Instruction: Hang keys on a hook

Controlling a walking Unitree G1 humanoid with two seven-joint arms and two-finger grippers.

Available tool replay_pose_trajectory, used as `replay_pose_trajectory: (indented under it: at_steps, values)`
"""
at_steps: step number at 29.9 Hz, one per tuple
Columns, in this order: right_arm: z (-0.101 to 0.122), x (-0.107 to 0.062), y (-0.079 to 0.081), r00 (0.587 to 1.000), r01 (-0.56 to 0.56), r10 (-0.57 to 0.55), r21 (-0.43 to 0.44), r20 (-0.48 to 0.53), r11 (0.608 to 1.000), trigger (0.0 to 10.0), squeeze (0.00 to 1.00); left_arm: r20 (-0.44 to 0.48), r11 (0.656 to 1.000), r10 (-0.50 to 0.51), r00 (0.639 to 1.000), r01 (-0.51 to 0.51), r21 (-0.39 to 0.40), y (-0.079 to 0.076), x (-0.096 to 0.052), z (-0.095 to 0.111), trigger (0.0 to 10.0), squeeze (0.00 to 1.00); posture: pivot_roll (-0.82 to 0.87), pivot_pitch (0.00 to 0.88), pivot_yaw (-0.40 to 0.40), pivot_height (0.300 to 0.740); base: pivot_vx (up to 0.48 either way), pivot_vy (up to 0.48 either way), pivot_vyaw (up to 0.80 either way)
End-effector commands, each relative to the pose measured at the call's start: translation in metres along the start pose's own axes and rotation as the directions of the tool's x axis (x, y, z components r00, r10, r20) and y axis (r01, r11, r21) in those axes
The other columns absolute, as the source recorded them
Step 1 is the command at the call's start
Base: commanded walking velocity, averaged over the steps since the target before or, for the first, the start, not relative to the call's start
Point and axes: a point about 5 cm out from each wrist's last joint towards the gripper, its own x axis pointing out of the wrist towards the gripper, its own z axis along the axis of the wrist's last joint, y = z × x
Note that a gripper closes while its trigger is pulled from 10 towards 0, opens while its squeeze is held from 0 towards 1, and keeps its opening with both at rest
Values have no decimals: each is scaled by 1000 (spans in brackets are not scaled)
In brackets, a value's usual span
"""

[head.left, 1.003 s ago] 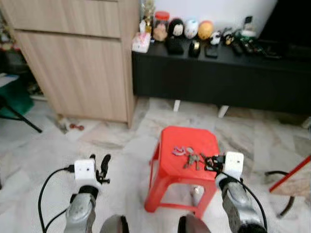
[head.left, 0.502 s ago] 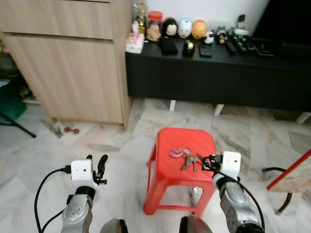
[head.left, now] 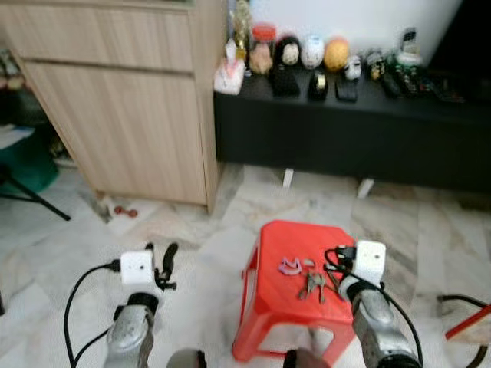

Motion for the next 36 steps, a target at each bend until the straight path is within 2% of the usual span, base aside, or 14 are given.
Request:
replay_pose_trajectory:
  at_steps: [1, 13, 16, 17, 18, 19, 23, 25, 26, 28, 29, 36]
  values:
    - [-1, 0, 5, 1000, -7, 7, 12, -3, 1000, 10000, 0, -7, 1000, 10, 1000, -10, 13, 5, -1, 0, 10000, 0, 152, 66, -88, 636, 304, 0, 0]
    - [-2, 2, -3, 998, 40, -41, -9, -38, 999, 10000, 0, -17, 1000, 6, 1000, -6, 16, 4, -2, -2, 10000, 0, 151, 68, -85, 636, 25, 0, 0]
    - [-9, 3, -10, 991, 71, -73, -20, -110, 997, 10000, 0, -18, 1000, 0, 1000, 0, 15, 3, -2, -2, 10000, 0, 151, 63, -85, 636, 0, 0, 0]
    - [-11, 3, -10, 990, 67, -69, -18, -123, 998, 10000, 55, -17, 1000, -1, 1000, 1, 15, 3, -1, -2, 10000, 0, 149, 63, -85, 636, 0, 0, 0]
    - [-12, 3, -10, 989, 65, -66, -18, -132, 998, 10000, 55, -17, 1000, -1, 1000, 1, 14, 2, -1, -2, 10000, 0, 150, 63, -86, 636, 0, 0, 0]
    - [-14, 3, -11, 985, 64, -68, -34, -157, 997, 10000, 1000, -16, 1000, -3, 1000, 3, 14, 2, -1, -1, 10000, 0, 152, 62, -86, 636, 0, 0, 0]
    - [-21, 3, -16, 965, 92, -114, -103, -236, 990, 10000, 1000, -14, 1000, -11, 1000, 11, 14, 1, -1, -1, 10000, 0, 152, 61, -85, 636, 0, 0, 0]
    - [-21, 3, -16, 964, 89, -115, -117, -240, 989, 10000, 1000, -15, 1000, -12, 1000, 12, 15, 1, -1, -1, 10000, 0, 152, 61, -85, 636, 0, 0, 0]
    - [-24, 2, -14, 963, 49, -99, -196, -253, 979, 10000, 1000, -16, 1000, -15, 1000, 15, 15, 1, -2, -1, 10000, 0, 150, 63, -85, 636, 0, 0, 0]
    - [-26, 1, -14, 962, 36, -93, -218, -258, 975, 10000, 1000, -17, 1000, -15, 1000, 16, 15, 1, -2, -1, 10000, 0, 149, 63, -85, 636, 0, 0, 0]
    - [-35, -3, -15, 947, 29, -101, -233, -304, 972, 10000, 1000, -19, 1000, -20, 1000, 20, 14, 1, -3, -2, 10000, 0, 149, 64, -85, 636, 0, 0, 0]
    - [-55, -13, -18, 914, 8, -117, -272, -388, 962, 10000, 1000, -25, 1000, -26, 999, 27, 13, 1, -3, -3, 10000, 0, 152, 60, -81, 636, 0, 0, 0]
